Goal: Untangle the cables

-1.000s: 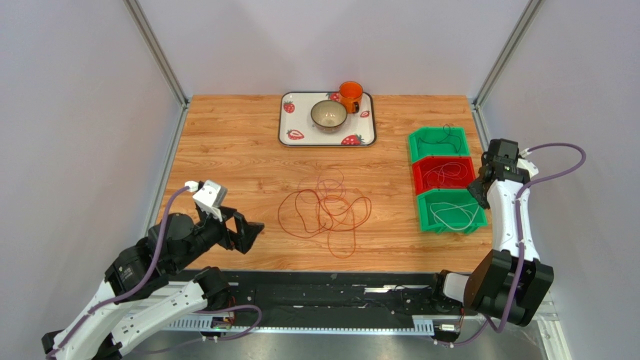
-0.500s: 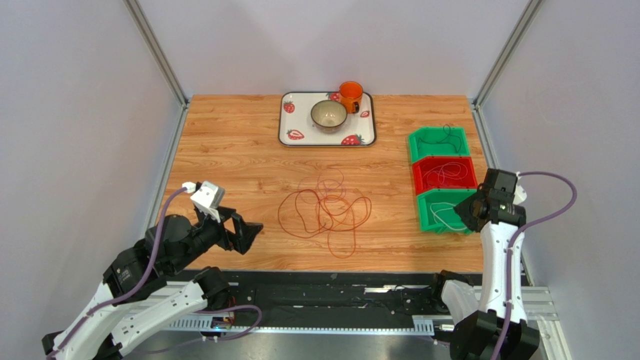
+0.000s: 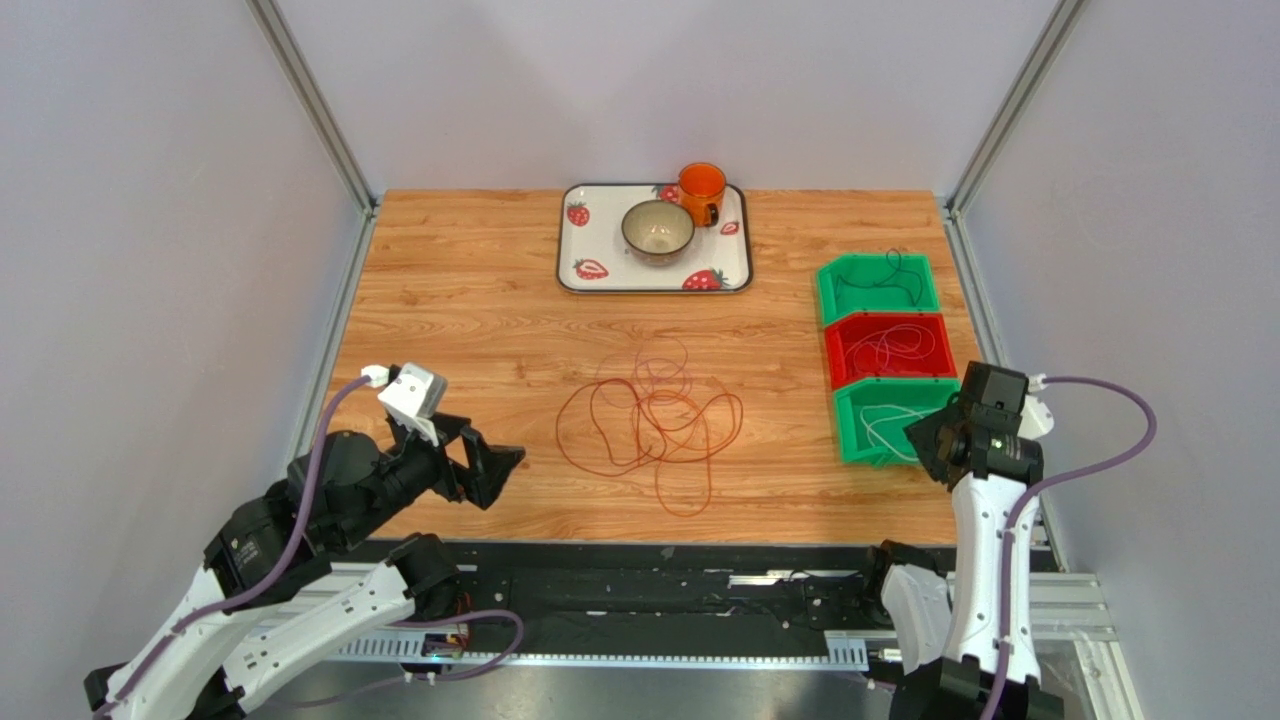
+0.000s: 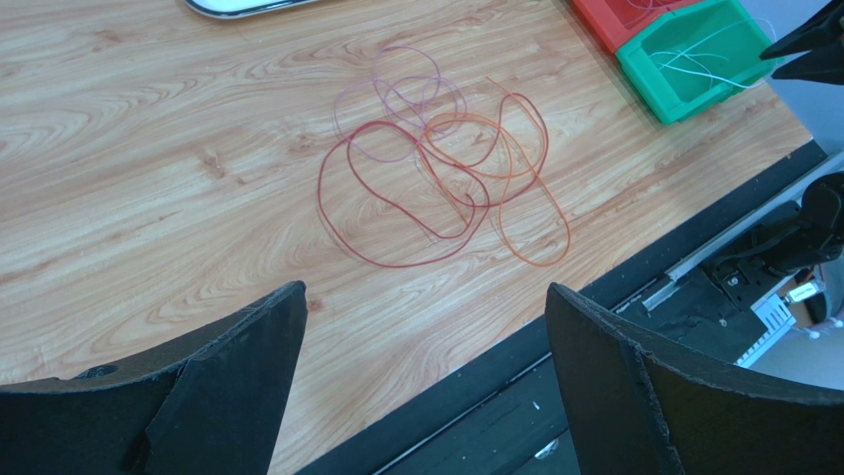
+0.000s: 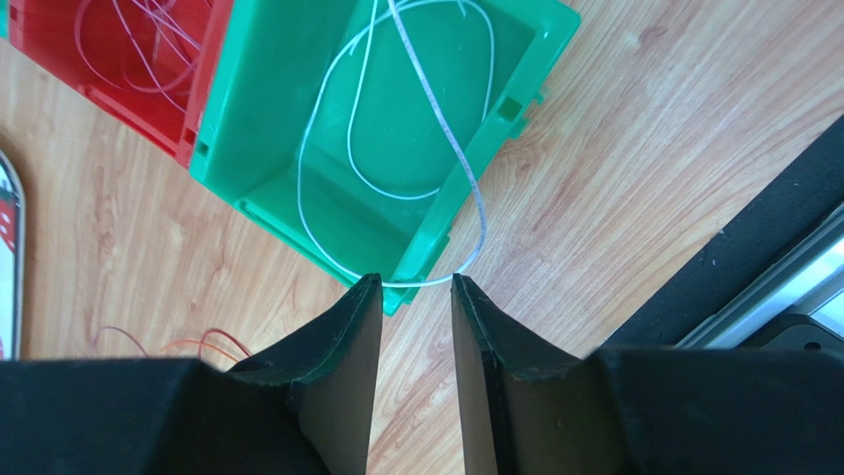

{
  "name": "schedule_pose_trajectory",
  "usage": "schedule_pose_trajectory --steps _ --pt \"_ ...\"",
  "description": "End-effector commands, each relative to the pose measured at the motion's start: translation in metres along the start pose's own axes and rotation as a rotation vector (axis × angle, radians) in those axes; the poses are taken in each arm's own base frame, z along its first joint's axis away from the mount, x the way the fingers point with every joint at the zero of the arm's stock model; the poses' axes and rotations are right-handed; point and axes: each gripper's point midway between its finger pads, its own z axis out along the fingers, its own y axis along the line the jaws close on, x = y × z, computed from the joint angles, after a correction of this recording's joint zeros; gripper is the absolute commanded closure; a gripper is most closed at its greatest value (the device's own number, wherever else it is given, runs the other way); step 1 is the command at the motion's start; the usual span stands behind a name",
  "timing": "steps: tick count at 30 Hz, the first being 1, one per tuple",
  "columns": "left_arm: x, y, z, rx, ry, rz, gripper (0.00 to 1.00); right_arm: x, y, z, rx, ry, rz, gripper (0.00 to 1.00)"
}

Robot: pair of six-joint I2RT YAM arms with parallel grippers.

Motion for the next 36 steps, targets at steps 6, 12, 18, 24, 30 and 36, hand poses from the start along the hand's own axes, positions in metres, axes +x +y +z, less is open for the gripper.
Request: schedule_pose_trajectory --steps 6,12,18,24,30,36 --pt "-0.002 -0.001 0.001 0.005 -0.017 -0.005 0.02 -0.01 -0.015 -0.011 0.046 -0.1 0.11 0.56" --pt "-0.002 -0.002 0.001 0.01 -0.017 -0.003 0.02 -0.004 -0.017 0.001 0.048 -0.094 0.145 0.57" --pt "-0.003 -0.002 0.001 0.009 -0.019 -0.004 0.02 -0.002 -0.021 0.015 0.052 -0.104 0.176 0.59" --pt "-0.003 -0.001 0.001 0.006 -0.02 -0.004 0.02 -0.011 -0.016 0.015 0.036 -0.129 0.19 0.73" --pt "-0.003 -0.001 0.001 0.006 -0.02 -0.005 0.02 -0.017 -0.013 0.012 0.026 -0.141 0.19 0.8" --pt "-0.002 -0.001 0.001 0.004 -0.017 -0.003 0.02 -0.018 -0.013 0.012 0.026 -0.145 0.185 0.87"
